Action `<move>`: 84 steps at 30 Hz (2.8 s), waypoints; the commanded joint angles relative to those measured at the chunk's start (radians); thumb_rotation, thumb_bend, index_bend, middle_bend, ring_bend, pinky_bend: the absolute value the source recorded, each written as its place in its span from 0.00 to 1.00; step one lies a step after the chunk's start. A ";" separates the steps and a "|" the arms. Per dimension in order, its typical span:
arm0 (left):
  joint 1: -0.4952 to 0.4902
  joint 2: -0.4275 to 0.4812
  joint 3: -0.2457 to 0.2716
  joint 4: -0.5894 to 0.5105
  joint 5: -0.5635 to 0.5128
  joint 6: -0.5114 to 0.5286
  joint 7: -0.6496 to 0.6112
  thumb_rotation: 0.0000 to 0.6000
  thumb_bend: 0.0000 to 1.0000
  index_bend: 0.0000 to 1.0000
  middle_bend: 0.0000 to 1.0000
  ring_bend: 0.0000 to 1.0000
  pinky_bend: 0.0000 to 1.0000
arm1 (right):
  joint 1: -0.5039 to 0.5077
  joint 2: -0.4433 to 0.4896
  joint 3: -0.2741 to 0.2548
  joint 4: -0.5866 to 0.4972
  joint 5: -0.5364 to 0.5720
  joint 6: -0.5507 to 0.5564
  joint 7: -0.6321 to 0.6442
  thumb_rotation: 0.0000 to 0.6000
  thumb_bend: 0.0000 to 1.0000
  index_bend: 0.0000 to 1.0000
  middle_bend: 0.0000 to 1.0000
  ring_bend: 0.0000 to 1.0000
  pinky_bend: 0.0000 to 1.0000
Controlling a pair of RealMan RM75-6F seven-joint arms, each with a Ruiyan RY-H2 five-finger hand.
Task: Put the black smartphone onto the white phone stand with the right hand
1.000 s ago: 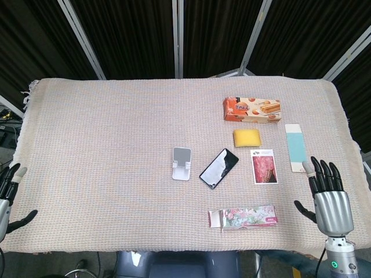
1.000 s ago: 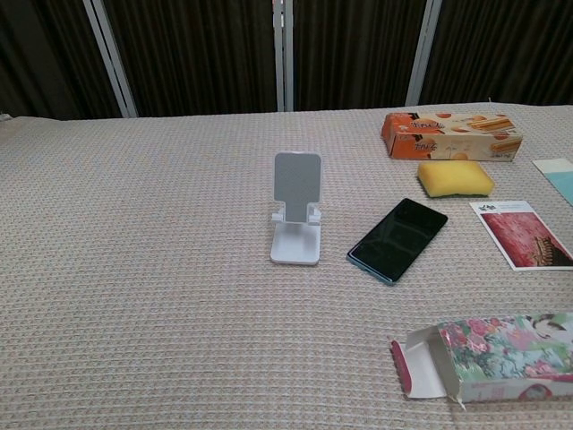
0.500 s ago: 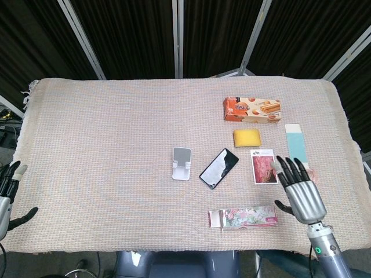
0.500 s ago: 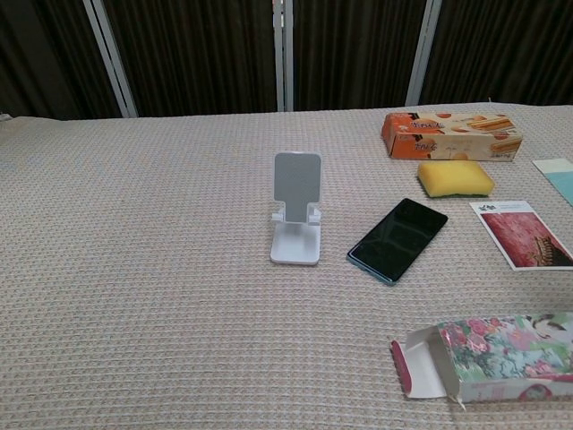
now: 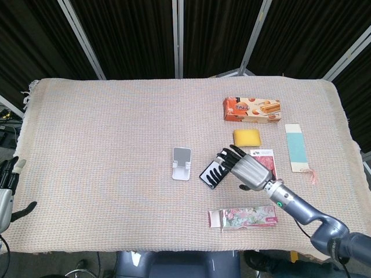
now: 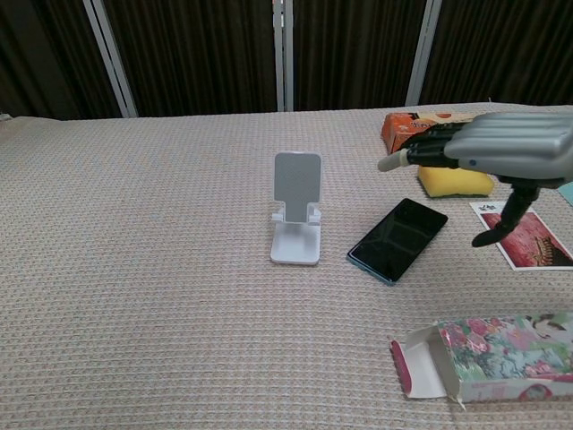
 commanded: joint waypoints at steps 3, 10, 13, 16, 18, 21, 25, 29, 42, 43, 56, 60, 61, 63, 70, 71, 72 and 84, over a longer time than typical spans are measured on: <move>-0.010 -0.010 -0.007 0.010 -0.020 -0.015 0.013 1.00 0.00 0.00 0.00 0.00 0.00 | 0.098 -0.109 -0.022 0.122 -0.022 -0.082 0.004 1.00 0.00 0.11 0.10 0.03 0.11; -0.015 -0.014 -0.013 0.018 -0.051 -0.030 0.021 1.00 0.00 0.00 0.00 0.00 0.00 | 0.165 -0.214 -0.034 0.230 -0.005 -0.140 -0.050 1.00 0.00 0.11 0.10 0.03 0.12; -0.018 -0.016 -0.014 0.020 -0.059 -0.036 0.025 1.00 0.00 0.00 0.00 0.00 0.00 | 0.181 -0.240 -0.037 0.264 0.003 -0.148 -0.079 1.00 0.00 0.12 0.10 0.03 0.12; -0.019 -0.017 -0.015 0.021 -0.067 -0.040 0.028 1.00 0.00 0.00 0.00 0.00 0.00 | 0.190 -0.254 -0.042 0.286 0.018 -0.157 -0.087 1.00 0.00 0.12 0.10 0.03 0.12; -0.020 -0.017 -0.016 0.021 -0.072 -0.041 0.030 1.00 0.00 0.00 0.00 0.00 0.00 | 0.195 -0.262 -0.049 0.306 0.025 -0.161 -0.095 1.00 0.00 0.13 0.10 0.03 0.12; -0.022 -0.018 -0.017 0.023 -0.077 -0.042 0.031 1.00 0.00 0.00 0.00 0.00 0.00 | 0.200 -0.267 -0.068 0.329 0.035 -0.161 -0.088 1.00 0.00 0.13 0.10 0.03 0.12; -0.025 -0.020 -0.016 0.024 -0.084 -0.048 0.035 1.00 0.00 0.00 0.00 0.00 0.00 | 0.203 -0.266 -0.090 0.353 0.039 -0.152 -0.079 1.00 0.00 0.13 0.10 0.03 0.12; -0.026 -0.022 -0.016 0.024 -0.088 -0.049 0.040 1.00 0.00 0.00 0.00 0.00 0.00 | 0.210 -0.262 -0.111 0.372 0.042 -0.147 -0.065 1.00 0.00 0.14 0.11 0.03 0.12; -0.030 -0.026 -0.013 0.025 -0.096 -0.052 0.049 1.00 0.00 0.00 0.00 0.00 0.00 | 0.218 -0.265 -0.158 0.423 0.040 -0.108 -0.039 1.00 0.00 0.18 0.15 0.07 0.16; -0.030 -0.026 -0.013 0.025 -0.096 -0.053 0.049 1.00 0.00 0.00 0.00 0.00 0.00 | 0.218 -0.266 -0.160 0.426 0.040 -0.107 -0.037 1.00 0.01 0.20 0.17 0.08 0.16; -0.033 -0.033 -0.009 0.025 -0.098 -0.053 0.062 1.00 0.00 0.00 0.00 0.00 0.00 | 0.205 -0.322 -0.211 0.566 -0.011 0.047 0.050 1.00 0.19 0.49 0.48 0.38 0.27; -0.033 -0.034 -0.007 0.023 -0.096 -0.052 0.064 1.00 0.00 0.00 0.00 0.00 0.00 | 0.196 -0.325 -0.222 0.601 -0.019 0.095 0.065 1.00 0.19 0.50 0.49 0.39 0.28; -0.033 -0.034 -0.006 0.022 -0.094 -0.050 0.064 1.00 0.00 0.00 0.00 0.00 0.00 | 0.194 -0.322 -0.225 0.606 -0.021 0.108 0.065 1.00 0.19 0.50 0.50 0.39 0.28; -0.032 -0.032 -0.004 0.019 -0.089 -0.047 0.062 1.00 0.00 0.00 0.00 0.00 0.00 | 0.190 -0.314 -0.228 0.607 -0.023 0.129 0.060 1.00 0.19 0.50 0.50 0.39 0.28; -0.025 -0.020 0.004 0.007 -0.066 -0.032 0.043 1.00 0.00 0.00 0.00 0.00 0.00 | 0.173 -0.240 -0.214 0.524 -0.026 0.232 -0.032 1.00 0.19 0.51 0.50 0.40 0.29; -0.025 -0.018 0.005 0.006 -0.063 -0.031 0.040 1.00 0.00 0.00 0.00 0.00 0.00 | 0.171 -0.224 -0.208 0.506 -0.030 0.255 -0.067 1.00 0.19 0.51 0.50 0.40 0.29; -0.024 -0.016 0.006 0.005 -0.060 -0.029 0.036 1.00 0.00 0.00 0.00 0.00 0.00 | 0.169 -0.208 -0.201 0.485 -0.036 0.280 -0.108 1.00 0.19 0.51 0.50 0.40 0.29; -0.034 -0.002 0.009 0.008 -0.063 -0.056 0.004 1.00 0.00 0.00 0.00 0.00 0.00 | 0.201 -0.042 -0.050 0.104 -0.084 0.359 -0.813 1.00 0.19 0.50 0.52 0.42 0.29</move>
